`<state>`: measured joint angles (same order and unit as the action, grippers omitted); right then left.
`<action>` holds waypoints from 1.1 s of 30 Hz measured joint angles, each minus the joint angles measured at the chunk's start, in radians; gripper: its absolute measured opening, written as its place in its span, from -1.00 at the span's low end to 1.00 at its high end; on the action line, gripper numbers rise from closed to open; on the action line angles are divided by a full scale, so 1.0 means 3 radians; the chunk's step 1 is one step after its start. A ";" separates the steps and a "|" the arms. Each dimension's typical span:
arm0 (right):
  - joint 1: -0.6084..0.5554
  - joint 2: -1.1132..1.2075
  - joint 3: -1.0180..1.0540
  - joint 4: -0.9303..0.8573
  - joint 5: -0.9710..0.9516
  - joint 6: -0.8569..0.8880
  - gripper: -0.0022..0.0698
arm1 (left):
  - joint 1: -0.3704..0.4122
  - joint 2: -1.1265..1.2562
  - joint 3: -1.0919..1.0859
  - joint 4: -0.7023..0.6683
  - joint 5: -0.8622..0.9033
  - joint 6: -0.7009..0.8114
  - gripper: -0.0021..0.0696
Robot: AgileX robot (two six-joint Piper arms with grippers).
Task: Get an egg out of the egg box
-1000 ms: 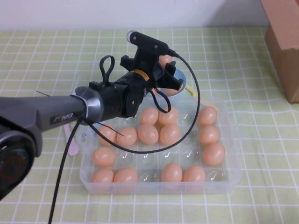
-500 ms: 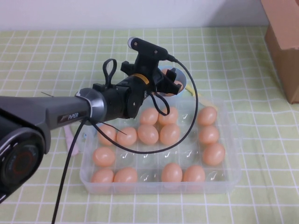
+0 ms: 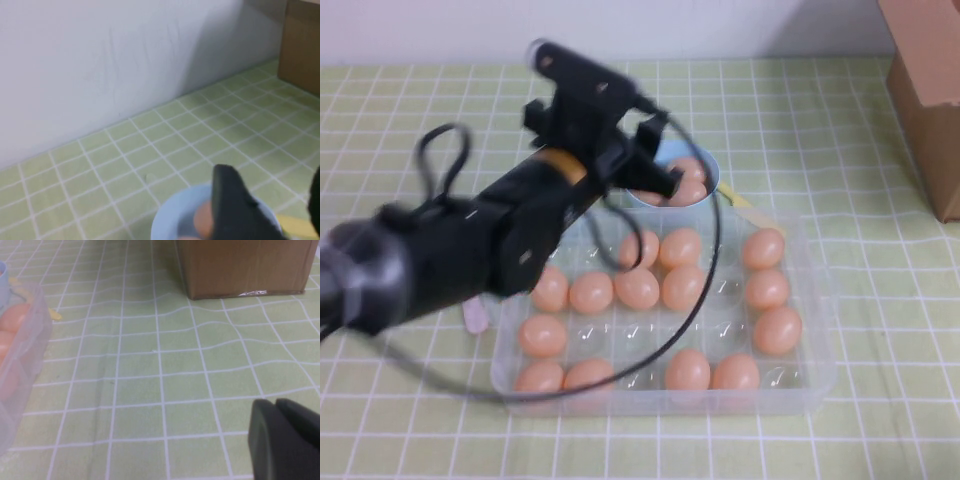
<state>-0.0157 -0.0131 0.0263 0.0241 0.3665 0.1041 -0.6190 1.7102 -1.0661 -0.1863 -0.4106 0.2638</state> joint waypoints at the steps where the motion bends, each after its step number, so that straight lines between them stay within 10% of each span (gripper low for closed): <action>1: 0.0000 0.0000 0.0000 0.0000 0.0000 0.0000 -0.99 | 0.0000 -0.0175 0.0202 0.0016 -0.0016 0.0000 -0.18; 8: 0.0000 0.0000 0.0000 0.0000 0.0000 0.0000 -0.99 | 0.0000 -0.1468 0.1254 0.0037 0.0015 0.0000 -0.89; 20: 0.0000 0.0000 0.0000 0.0000 0.0000 0.0000 -0.99 | 0.0000 -0.3850 0.2104 0.0045 0.1040 0.0000 -0.95; 33: 0.0000 0.0000 0.0000 0.0000 0.0000 0.0000 -0.99 | 0.0000 -0.4334 0.2267 0.0189 0.2169 -0.0054 -0.95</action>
<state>-0.0157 -0.0131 0.0263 0.0241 0.3665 0.1041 -0.6190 0.4100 -0.3861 -0.1296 0.2402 0.2477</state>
